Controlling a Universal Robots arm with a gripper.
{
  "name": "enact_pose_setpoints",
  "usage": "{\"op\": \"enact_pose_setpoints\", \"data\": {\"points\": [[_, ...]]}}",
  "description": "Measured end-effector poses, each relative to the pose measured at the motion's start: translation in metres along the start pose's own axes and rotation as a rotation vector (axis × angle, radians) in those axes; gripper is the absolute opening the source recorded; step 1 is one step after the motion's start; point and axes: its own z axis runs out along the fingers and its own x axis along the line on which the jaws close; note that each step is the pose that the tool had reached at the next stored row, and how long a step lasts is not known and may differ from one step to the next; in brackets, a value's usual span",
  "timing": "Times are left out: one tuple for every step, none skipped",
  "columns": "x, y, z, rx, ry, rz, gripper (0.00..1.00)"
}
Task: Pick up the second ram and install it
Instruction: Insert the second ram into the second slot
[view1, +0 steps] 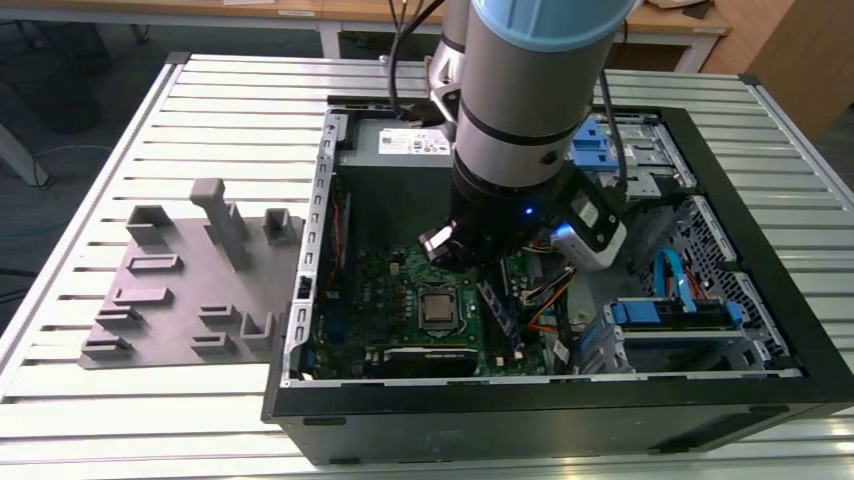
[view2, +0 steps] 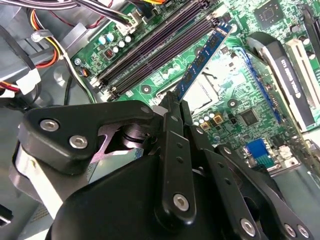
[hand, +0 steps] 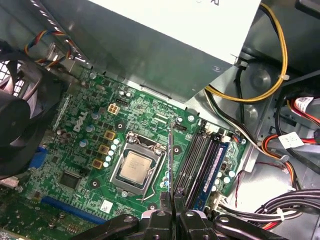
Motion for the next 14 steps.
{"op": "enact_pose_setpoints", "data": {"points": [[0.0, 0.0, 0.0, 0.0004, -0.0004, 0.006, 0.11], [0.0, 0.0, 0.0, 0.0007, -0.0008, 0.012, 0.11], [0.0, 0.0, 0.0, 0.0012, -0.0012, 0.018, 0.11], [0.0, 0.0, 0.0, 0.0015, -0.0016, 0.023, 0.11], [0.0, 0.0, 0.0, 0.0018, -0.0019, 0.029, 0.11], [0.0, 0.0, 0.0, 0.0022, -0.0023, 0.035, 0.11], [0.0, 0.0, 0.0, 0.0025, -0.0028, 0.04, 0.11], [0.0, 0.0, 0.0, 0.003, -0.0031, 0.046, 0.11], [0.0, 0.0, 0.0, 0.0033, -0.0035, 0.052, 0.11], [0.0, 0.0, 0.0, 0.0037, -0.0039, 0.058, 0.11], [0.0, 0.0, 0.0, 0.0041, -0.0043, 0.064, 0.11], [0.0, 0.0, 0.0, 0.0044, -0.0047, 0.069, 0.11], [0.0, 0.0, 0.0001, 0.0048, -0.005, 0.075, 0.11], [0.0, 0.0, 0.0001, 0.0051, -0.0054, 0.081, 0.11]]}}
